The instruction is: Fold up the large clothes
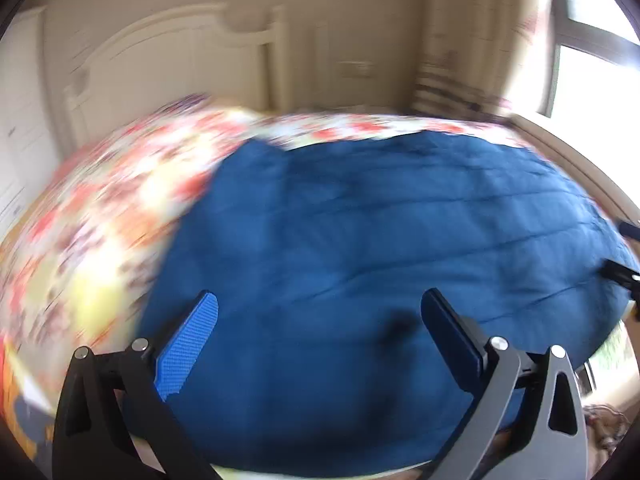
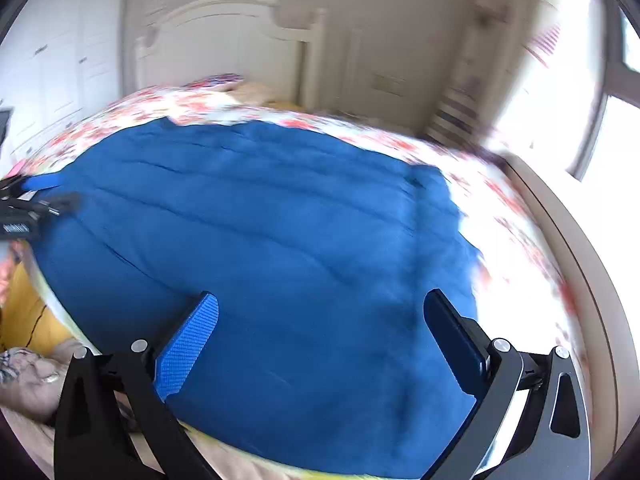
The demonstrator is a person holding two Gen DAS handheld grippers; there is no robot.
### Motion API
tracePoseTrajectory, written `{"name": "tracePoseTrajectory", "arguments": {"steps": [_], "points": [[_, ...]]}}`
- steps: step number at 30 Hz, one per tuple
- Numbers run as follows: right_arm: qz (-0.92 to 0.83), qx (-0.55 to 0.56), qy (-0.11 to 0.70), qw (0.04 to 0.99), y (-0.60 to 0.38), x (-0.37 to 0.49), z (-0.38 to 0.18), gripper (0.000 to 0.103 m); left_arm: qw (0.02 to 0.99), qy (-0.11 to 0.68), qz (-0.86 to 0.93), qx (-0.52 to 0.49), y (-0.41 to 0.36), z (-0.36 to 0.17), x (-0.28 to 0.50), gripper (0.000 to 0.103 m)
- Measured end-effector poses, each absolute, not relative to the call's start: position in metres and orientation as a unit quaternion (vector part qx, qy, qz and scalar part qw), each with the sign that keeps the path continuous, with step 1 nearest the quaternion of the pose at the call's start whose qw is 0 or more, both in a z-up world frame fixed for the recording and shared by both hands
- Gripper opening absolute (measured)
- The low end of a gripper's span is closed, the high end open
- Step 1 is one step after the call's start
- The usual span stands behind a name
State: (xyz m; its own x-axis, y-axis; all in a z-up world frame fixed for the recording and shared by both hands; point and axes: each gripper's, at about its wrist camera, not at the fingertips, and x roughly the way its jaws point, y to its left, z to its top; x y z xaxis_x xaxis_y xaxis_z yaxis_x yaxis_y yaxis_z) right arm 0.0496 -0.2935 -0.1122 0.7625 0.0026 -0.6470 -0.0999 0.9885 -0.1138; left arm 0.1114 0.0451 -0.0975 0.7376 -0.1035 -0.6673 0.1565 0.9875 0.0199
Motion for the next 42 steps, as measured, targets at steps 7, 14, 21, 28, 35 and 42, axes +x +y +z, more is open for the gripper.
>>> {"name": "tracePoseTrajectory", "arguments": {"steps": [7,14,21,28,35,42], "points": [[0.046,0.023,0.353,0.934,-0.339,0.022,-0.124,0.098,0.931,0.357,-0.056,0.061,0.050,-0.115,0.112,0.101],[0.078,0.238,0.346,0.904,-0.414,-0.037,-0.138,0.098,0.931,0.356,-0.058,0.056,0.050,-0.116,0.113,0.101],[0.125,0.310,0.329,0.883,-0.410,-0.058,-0.154,0.095,0.931,0.356,-0.057,0.055,0.051,-0.117,0.114,0.101],[0.128,0.279,0.370,0.877,-0.381,-0.008,-0.146,0.096,0.930,0.359,-0.060,0.051,0.050,-0.117,0.114,0.101],[0.092,0.261,0.396,0.876,-0.347,0.052,-0.140,0.099,0.931,0.357,-0.066,0.048,0.051,-0.118,0.111,0.101],[0.077,0.363,0.330,0.868,-0.366,0.064,-0.149,0.069,0.931,0.355,-0.067,0.048,0.050,-0.118,0.109,0.101]]}}
